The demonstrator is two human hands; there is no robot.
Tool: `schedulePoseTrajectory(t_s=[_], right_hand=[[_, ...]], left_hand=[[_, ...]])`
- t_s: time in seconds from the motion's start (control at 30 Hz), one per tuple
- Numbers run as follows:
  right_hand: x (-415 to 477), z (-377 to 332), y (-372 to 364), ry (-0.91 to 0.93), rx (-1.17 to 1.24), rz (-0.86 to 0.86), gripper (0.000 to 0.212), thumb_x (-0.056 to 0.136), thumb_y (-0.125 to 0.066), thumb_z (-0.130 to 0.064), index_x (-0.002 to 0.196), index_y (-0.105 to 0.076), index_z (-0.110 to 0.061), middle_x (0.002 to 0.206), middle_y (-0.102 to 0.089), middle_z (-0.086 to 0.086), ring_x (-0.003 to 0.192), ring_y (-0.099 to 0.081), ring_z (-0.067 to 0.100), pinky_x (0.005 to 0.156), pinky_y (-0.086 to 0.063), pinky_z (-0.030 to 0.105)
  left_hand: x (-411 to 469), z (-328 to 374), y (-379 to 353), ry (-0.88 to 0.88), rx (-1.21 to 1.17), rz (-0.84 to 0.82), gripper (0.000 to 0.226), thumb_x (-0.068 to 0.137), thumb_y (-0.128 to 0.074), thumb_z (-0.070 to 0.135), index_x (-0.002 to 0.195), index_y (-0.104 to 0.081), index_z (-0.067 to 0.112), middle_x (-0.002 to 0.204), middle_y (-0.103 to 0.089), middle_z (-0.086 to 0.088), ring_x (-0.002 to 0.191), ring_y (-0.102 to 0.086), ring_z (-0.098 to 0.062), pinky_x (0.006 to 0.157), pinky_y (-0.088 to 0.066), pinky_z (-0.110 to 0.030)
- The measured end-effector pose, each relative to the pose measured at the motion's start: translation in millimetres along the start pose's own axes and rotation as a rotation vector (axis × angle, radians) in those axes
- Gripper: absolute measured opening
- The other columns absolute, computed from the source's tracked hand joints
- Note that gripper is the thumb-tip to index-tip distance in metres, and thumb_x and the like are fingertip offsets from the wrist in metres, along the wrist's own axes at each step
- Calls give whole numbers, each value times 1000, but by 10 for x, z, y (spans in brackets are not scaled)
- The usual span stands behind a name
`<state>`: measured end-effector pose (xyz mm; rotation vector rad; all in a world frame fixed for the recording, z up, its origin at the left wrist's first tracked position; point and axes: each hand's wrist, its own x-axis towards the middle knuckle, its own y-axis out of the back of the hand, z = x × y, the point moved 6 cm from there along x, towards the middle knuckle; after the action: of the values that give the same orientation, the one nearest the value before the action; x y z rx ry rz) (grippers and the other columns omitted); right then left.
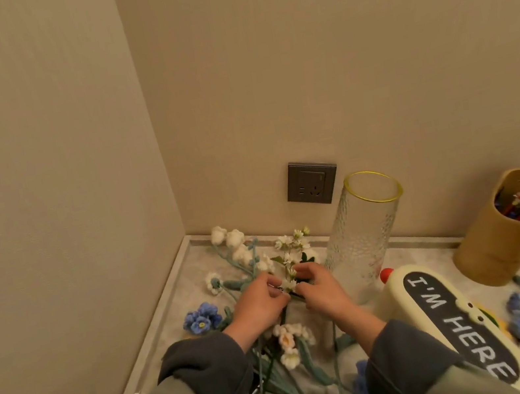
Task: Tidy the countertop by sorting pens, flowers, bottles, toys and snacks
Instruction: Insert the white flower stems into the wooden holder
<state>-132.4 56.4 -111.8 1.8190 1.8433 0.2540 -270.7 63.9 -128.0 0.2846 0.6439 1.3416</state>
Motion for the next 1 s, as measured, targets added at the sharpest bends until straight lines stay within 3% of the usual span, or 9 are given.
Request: schedulePoseTrajectory(t_s=[0.17,0.3,0.33,0.43,0.53,0.67,0.83,1.0], right_hand=[[-34,101,-56,14,79,51,48,89,-58,-7,135,-49,-16,129,-56,3,113,-57,20,93,-52,42],[-68,136,-81,60,131,70,46,89,-57,-3,131,-50,-19,121,-55,-5,96,-57,4,79,-49,16],[-67,144,-88,66,159,74,45,89,-58,-2,128,-50,-22,120,-55,-5,94,-57,3,77,-49,15],[-40,194,-100,50,275,101,42,89,-59,-4,123,-50,-27,119,-57,-1,97,-60,12,80,-54,31],[-16,201,-95,27,343,115,39,90,-62,-9,124,-51,-25,114,-60,2,97,-63,20,79,-54,37],[-59,113,-41,56,395,105,34,93,-61,-14,126,-54,-20,104,-63,1,92,-65,20,72,-53,31],[-229,-281,112,155,475,61,28,93,-63,-19,120,-63,-23,105,-68,6,95,-65,18,71,-53,24],[-433,-789,301,267,547,13,22,92,-65,-22,113,-68,-23,102,-71,7,90,-67,13,67,-54,22]], left_hand=[[47,-114,-10,20,-125,-11,28,80,-72,25,98,-52,33,91,-69,2,83,-68,-17,77,-59,-44],[73,-155,-20,19,-170,-15,37,73,-78,20,98,-55,34,85,-70,0,75,-69,-22,75,-59,-46],[72,-151,-19,18,-191,-18,39,74,-78,17,101,-56,33,86,-70,-1,74,-69,-23,73,-59,-44],[64,-141,-18,0,-259,-12,44,76,-77,7,113,-61,24,88,-68,-4,71,-66,-19,73,-57,-37],[30,-141,-4,-5,-309,3,36,79,-74,4,112,-65,17,87,-64,-2,72,-62,-14,71,-56,-32],[-80,-20,133,-75,-367,80,23,81,-73,6,97,-69,21,84,-64,0,73,-61,-11,65,-56,-23],[-292,321,440,-195,-426,213,23,84,-70,8,86,-65,30,88,-69,7,85,-65,-7,69,-52,-13],[-545,745,674,-298,-512,261,15,85,-69,13,91,-69,28,88,-74,3,85,-70,-9,75,-57,-23]])
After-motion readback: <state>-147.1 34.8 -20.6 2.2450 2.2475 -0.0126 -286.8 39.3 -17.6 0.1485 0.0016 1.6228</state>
